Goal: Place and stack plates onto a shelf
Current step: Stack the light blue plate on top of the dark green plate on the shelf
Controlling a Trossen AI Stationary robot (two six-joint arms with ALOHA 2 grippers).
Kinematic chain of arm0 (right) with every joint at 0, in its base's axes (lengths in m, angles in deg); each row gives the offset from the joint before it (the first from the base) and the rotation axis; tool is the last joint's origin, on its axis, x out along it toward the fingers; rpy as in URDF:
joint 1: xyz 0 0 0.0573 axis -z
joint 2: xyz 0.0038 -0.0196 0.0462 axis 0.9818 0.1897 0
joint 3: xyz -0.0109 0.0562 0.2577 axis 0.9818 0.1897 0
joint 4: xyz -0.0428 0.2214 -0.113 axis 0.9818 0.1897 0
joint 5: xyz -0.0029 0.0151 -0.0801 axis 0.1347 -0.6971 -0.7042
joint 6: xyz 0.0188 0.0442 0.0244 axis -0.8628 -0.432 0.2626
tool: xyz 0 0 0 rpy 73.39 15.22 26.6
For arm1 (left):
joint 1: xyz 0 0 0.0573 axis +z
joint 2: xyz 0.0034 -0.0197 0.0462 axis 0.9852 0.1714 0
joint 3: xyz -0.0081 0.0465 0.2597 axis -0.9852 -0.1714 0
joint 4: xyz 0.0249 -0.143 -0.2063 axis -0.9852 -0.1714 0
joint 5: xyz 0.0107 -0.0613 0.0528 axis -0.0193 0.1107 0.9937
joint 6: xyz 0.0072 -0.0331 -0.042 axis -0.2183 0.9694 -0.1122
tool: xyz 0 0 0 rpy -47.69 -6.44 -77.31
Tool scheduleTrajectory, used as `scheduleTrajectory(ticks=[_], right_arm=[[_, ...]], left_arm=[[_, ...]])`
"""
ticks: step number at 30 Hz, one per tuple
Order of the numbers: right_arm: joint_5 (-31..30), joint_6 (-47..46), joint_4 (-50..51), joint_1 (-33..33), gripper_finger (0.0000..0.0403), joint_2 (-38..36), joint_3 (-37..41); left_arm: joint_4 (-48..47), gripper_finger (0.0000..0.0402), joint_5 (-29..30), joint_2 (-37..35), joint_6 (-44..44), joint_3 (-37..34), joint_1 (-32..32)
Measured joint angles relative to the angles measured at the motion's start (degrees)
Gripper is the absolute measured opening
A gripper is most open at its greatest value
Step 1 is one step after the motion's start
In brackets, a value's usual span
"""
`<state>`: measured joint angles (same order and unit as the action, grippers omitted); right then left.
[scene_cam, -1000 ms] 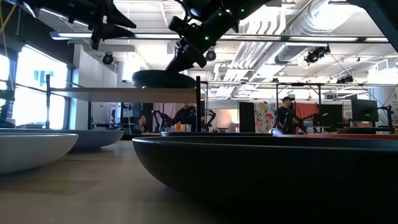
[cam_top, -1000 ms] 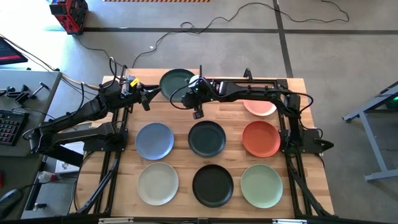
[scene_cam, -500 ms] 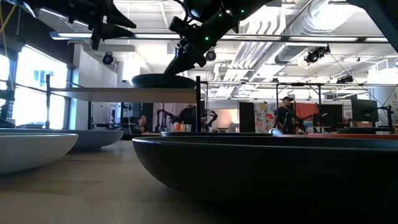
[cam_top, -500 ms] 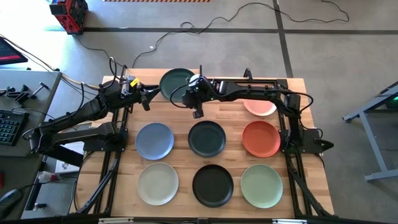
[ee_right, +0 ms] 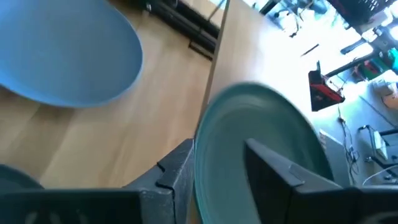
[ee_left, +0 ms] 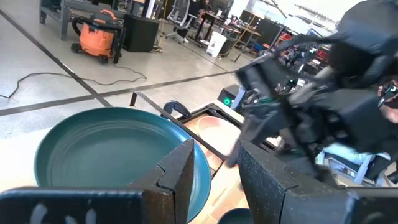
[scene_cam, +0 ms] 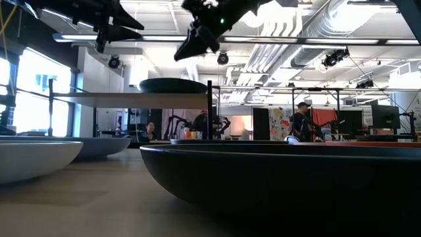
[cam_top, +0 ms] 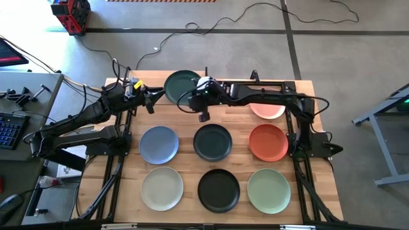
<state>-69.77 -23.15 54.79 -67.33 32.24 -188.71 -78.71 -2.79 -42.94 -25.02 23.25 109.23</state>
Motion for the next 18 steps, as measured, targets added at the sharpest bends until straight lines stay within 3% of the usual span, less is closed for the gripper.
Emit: scheduleTrajectory(ticks=[18], right_arm=[[-1.96,-20.72,0.47,-7.25,0.0123,-2.25,0.00]], left_arm=[[0.01,0.0111,-0.02,0.00,0.00,0.00,0.00]])
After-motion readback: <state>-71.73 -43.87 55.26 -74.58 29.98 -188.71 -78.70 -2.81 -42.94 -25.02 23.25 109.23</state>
